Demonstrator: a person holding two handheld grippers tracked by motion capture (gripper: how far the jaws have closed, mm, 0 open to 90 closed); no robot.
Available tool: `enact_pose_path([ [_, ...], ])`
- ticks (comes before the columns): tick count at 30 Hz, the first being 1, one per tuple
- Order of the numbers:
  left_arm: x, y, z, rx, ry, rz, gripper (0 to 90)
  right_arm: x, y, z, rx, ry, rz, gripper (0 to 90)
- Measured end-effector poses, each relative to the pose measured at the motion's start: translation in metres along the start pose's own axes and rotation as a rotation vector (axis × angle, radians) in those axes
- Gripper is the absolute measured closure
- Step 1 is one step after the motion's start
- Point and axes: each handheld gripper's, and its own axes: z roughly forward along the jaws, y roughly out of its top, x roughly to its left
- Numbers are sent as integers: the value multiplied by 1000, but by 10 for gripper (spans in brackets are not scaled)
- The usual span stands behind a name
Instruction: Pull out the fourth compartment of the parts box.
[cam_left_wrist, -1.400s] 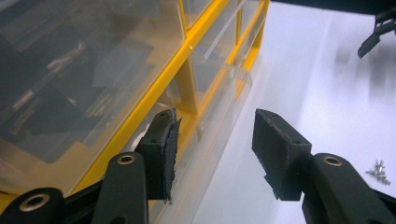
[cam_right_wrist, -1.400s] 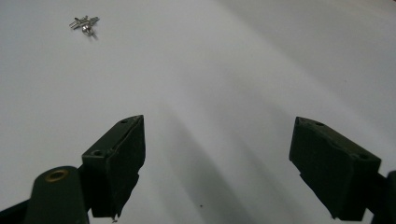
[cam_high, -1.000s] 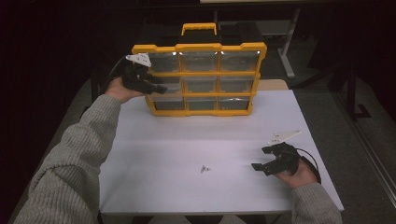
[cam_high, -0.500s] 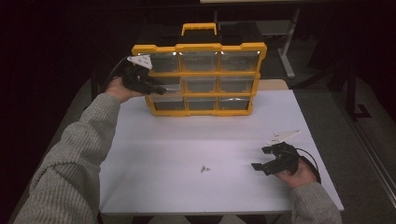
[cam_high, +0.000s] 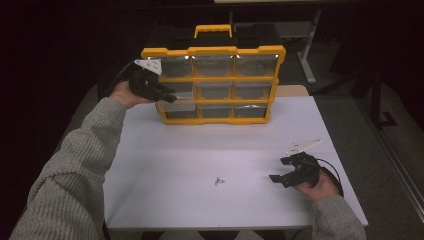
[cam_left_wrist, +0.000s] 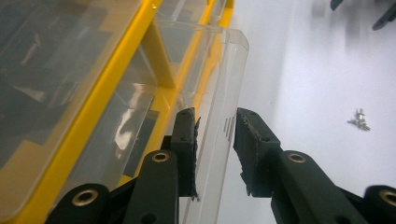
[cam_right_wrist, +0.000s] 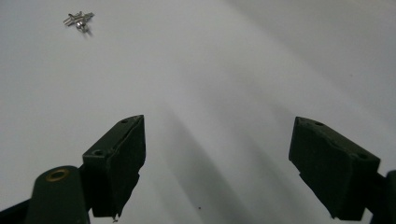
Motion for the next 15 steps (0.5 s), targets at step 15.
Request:
enact_pose_path([
  [15, -9, 1, -6, 21, -44, 13, 709, 1, 0, 1, -4, 3, -15, 177],
])
